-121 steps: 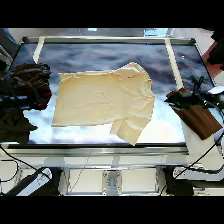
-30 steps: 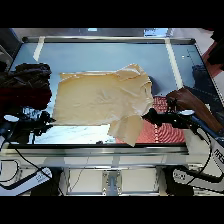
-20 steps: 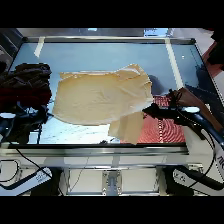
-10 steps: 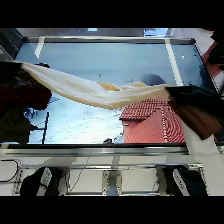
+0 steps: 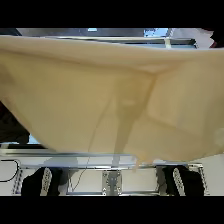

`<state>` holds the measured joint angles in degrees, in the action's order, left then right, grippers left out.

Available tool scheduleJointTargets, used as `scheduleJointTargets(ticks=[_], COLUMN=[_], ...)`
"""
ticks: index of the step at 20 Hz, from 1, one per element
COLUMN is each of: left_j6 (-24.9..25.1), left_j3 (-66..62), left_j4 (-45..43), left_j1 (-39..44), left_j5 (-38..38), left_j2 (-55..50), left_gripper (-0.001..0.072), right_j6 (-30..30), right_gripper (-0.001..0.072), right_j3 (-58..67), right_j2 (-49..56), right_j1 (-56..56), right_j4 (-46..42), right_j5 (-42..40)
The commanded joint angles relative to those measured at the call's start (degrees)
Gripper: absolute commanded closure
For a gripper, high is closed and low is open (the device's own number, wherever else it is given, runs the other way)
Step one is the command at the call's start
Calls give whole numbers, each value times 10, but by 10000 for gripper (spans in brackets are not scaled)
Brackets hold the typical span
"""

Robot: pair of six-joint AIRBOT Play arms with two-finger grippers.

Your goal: Fold the shirts.

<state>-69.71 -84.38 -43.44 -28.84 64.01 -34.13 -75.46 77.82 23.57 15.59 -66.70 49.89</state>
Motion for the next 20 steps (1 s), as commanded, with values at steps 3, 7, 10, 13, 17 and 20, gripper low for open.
scheduleJointTargets(ticks=[3,7,10,13,17,20], left_j6=[-10,-10,-120,-230,-250,-247], left_j3=[20,94,102,101,101,101], left_j4=[-2,-145,-305,-357,-352,-352], left_j1=[25,167,249,264,264,264], left_j5=[96,15,-146,-269,-268,-195], left_j2=[-140,-272,-388,-477,-527,-530], left_gripper=[698,698,698,698,697,697], right_j6=[99,157,158,158,158,158], right_gripper=[686,687,687,687,687,686], right_j3=[-49,-100,-99,-98,-98,-98], right_j2=[230,417,530,591,614,615], right_j1=[1,-31,-68,-90,-84,-85], right_j4=[131,168,170,170,153,124], right_j5=[87,20,-87,-223,-252,-195])
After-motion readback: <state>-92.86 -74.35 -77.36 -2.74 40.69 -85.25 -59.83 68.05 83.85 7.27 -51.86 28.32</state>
